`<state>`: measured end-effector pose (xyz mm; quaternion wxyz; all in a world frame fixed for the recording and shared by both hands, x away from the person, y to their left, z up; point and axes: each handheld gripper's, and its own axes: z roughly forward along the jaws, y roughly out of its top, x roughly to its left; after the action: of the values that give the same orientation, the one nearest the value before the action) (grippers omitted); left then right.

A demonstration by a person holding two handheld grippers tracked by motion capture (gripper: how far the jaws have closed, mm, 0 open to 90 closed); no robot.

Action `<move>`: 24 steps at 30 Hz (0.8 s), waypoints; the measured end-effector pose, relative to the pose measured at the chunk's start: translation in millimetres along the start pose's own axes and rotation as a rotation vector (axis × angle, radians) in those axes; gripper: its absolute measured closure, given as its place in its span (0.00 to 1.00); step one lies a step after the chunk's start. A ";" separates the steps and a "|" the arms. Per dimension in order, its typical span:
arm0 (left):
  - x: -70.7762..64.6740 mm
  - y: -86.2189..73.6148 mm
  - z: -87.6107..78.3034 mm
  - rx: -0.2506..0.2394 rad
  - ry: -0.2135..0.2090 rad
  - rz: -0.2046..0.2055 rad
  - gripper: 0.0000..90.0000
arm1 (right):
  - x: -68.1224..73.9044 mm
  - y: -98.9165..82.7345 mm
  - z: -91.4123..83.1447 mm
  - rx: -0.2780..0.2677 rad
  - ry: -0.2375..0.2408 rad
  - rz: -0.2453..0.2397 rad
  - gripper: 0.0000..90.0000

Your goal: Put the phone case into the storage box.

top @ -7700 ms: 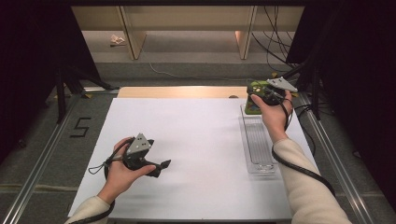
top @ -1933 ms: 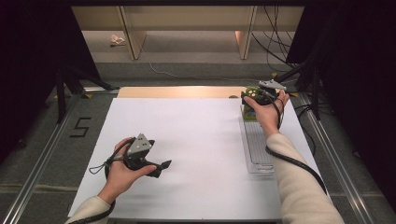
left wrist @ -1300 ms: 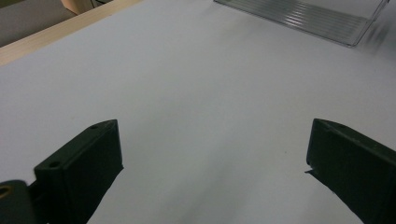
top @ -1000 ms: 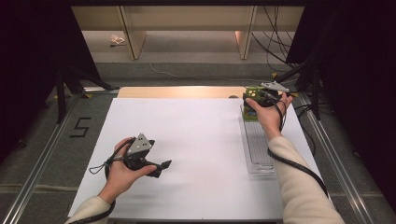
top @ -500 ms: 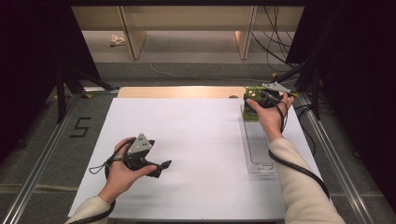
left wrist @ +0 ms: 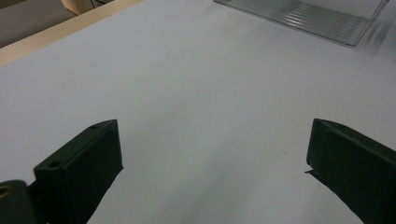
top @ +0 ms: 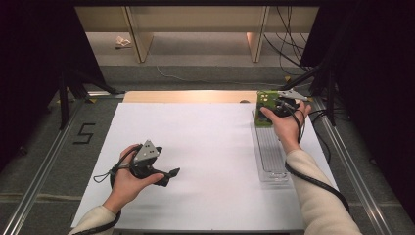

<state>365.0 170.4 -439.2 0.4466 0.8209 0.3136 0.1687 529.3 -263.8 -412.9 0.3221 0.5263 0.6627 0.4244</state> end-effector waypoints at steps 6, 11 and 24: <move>0.1 0.1 -0.4 -0.002 0.001 0.000 0.03 | 1.3 0.1 -7.7 -0.001 0.008 -0.007 0.05; 0.1 0.3 -0.9 -0.004 0.001 -0.002 0.03 | 3.6 -0.7 -16.5 -0.006 0.021 -0.017 0.06; -0.2 0.6 -1.0 -0.006 0.002 -0.004 0.04 | 5.0 -6.9 -49.4 -0.025 0.070 -0.011 0.12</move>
<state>364.6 170.7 -438.2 0.4489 0.8188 0.3151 0.1696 482.0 -270.6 -397.7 0.3074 0.5035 0.6710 0.4492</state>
